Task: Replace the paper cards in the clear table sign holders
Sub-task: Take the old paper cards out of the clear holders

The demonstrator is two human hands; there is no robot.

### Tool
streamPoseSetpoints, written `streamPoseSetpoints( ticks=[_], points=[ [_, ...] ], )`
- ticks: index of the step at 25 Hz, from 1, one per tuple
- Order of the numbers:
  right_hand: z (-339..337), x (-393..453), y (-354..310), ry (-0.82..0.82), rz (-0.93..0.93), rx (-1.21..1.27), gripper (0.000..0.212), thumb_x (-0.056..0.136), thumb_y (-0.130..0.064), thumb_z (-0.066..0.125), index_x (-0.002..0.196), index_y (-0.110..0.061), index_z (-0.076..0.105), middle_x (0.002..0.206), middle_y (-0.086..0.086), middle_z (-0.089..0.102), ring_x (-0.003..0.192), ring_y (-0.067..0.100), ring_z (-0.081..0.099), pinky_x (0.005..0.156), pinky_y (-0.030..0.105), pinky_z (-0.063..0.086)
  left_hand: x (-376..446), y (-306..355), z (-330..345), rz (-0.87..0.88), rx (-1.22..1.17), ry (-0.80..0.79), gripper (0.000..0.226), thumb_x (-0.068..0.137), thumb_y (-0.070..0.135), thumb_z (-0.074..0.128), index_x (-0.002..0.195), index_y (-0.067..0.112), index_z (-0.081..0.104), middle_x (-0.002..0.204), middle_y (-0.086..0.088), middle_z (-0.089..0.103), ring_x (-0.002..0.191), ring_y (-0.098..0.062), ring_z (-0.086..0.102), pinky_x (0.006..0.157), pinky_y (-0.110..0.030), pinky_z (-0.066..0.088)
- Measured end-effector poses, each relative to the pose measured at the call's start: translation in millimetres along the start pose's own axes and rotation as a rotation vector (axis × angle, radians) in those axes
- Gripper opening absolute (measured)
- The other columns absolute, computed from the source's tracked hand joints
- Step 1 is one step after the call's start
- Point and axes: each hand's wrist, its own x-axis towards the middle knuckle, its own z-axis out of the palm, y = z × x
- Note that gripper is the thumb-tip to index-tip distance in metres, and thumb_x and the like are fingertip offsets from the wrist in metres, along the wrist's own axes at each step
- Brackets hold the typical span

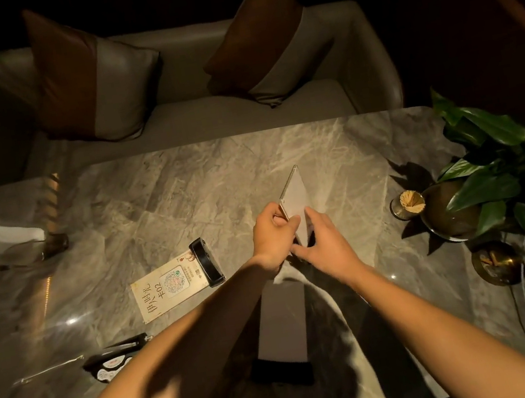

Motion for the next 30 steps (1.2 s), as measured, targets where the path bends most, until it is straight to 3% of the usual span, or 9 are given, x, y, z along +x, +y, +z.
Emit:
streamPoseSetpoints(
  ticks=[3, 7, 9, 12, 16, 20, 23, 26, 30],
  points=[
    [15, -5, -2, 0.077, 0.026, -0.001, 0.053, 0.092, -0.029, 0.063, 0.14, -0.013, 0.046, 0.128, 0.01, 0.062, 0.111, 0.024, 0.062, 0.088, 0.038, 0.052, -8, -7, 4, 0.039, 0.031, -0.013, 0.026, 0.08, 0.014, 0.069, 0.071, 0.021, 0.046, 0.057, -0.004, 0.052, 0.053, -0.017, 0.05, 0.054, -0.036, 0.042],
    [22, -18, -3, 0.102, 0.064, 0.114, 0.039, 0.095, -0.021, 0.056, 0.134, -0.021, 0.053, 0.111, 0.002, 0.071, 0.098, 0.021, 0.068, 0.076, 0.031, 0.05, -19, -17, 9, 0.073, 0.093, -0.067, 0.022, 0.08, 0.012, 0.076, 0.081, 0.012, 0.054, 0.063, 0.002, 0.063, 0.053, -0.005, 0.059, 0.054, -0.023, 0.048],
    [23, -21, 2, 0.132, 0.097, 0.165, 0.036, 0.095, -0.016, 0.054, 0.13, -0.022, 0.057, 0.102, 0.0, 0.071, 0.092, 0.02, 0.068, 0.073, 0.03, 0.05, -21, -22, 9, 0.065, 0.081, -0.122, 0.023, 0.076, 0.017, 0.079, 0.091, 0.01, 0.061, 0.079, -0.005, 0.071, 0.071, -0.015, 0.071, 0.067, -0.031, 0.059],
    [21, -19, 17, 0.22, 0.226, 0.181, 0.025, 0.095, -0.009, 0.055, 0.118, -0.011, 0.065, 0.093, 0.002, 0.069, 0.085, 0.023, 0.066, 0.072, 0.033, 0.049, -24, -32, 3, 0.026, 0.097, -0.129, 0.027, 0.074, 0.025, 0.076, 0.098, 0.02, 0.067, 0.09, 0.0, 0.07, 0.091, -0.024, 0.072, 0.084, -0.044, 0.06],
    [18, -21, 26, 0.231, 0.239, 0.288, 0.005, 0.094, -0.011, 0.062, 0.092, -0.016, 0.064, 0.077, -0.008, 0.065, 0.072, 0.01, 0.063, 0.067, 0.03, 0.048, -42, -54, -7, -0.077, 0.237, -0.143, 0.039, 0.078, 0.036, 0.07, 0.113, 0.021, 0.063, 0.108, -0.003, 0.07, 0.102, -0.023, 0.068, 0.091, -0.046, 0.056],
    [32, -39, 32, 0.28, 0.36, 0.404, 0.01, 0.091, -0.013, 0.065, 0.099, -0.014, 0.059, 0.076, -0.008, 0.059, 0.07, 0.007, 0.055, 0.067, 0.025, 0.043, -61, -76, -12, -0.21, 0.495, -0.188, 0.059, 0.083, 0.03, 0.066, 0.135, 0.011, 0.048, 0.128, -0.014, 0.056, 0.115, -0.031, 0.057, 0.096, -0.041, 0.052],
    [64, -65, 44, 0.117, 0.544, 0.447, 0.01, 0.083, -0.014, 0.069, 0.082, -0.005, 0.069, 0.07, 0.004, 0.067, 0.065, 0.018, 0.059, 0.064, 0.029, 0.046, -76, -92, -12, -0.232, 0.536, -0.157, 0.056, 0.084, 0.022, 0.065, 0.133, 0.004, 0.045, 0.125, -0.02, 0.055, 0.116, -0.04, 0.056, 0.093, -0.04, 0.05],
    [90, -85, 51, -0.065, 0.559, 0.407, 0.025, 0.075, -0.018, 0.07, 0.056, -0.006, 0.06, 0.053, 0.006, 0.053, 0.055, 0.019, 0.05, 0.064, 0.034, 0.043, -86, -100, -20, -0.347, 0.538, -0.202, 0.059, 0.092, 0.018, 0.062, 0.143, 0.005, 0.035, 0.137, -0.02, 0.048, 0.127, -0.039, 0.051, 0.097, -0.035, 0.043],
    [101, -107, 43, -0.178, 0.686, 0.471, 0.018, 0.085, -0.018, 0.072, 0.069, -0.014, 0.065, 0.073, 0.009, 0.063, 0.07, 0.025, 0.058, 0.068, 0.036, 0.05, -94, -114, -34, -0.391, 0.523, -0.19, 0.053, 0.094, 0.013, 0.061, 0.139, 0.0, 0.038, 0.138, -0.022, 0.052, 0.125, -0.037, 0.053, 0.1, -0.037, 0.043]
  ],
)
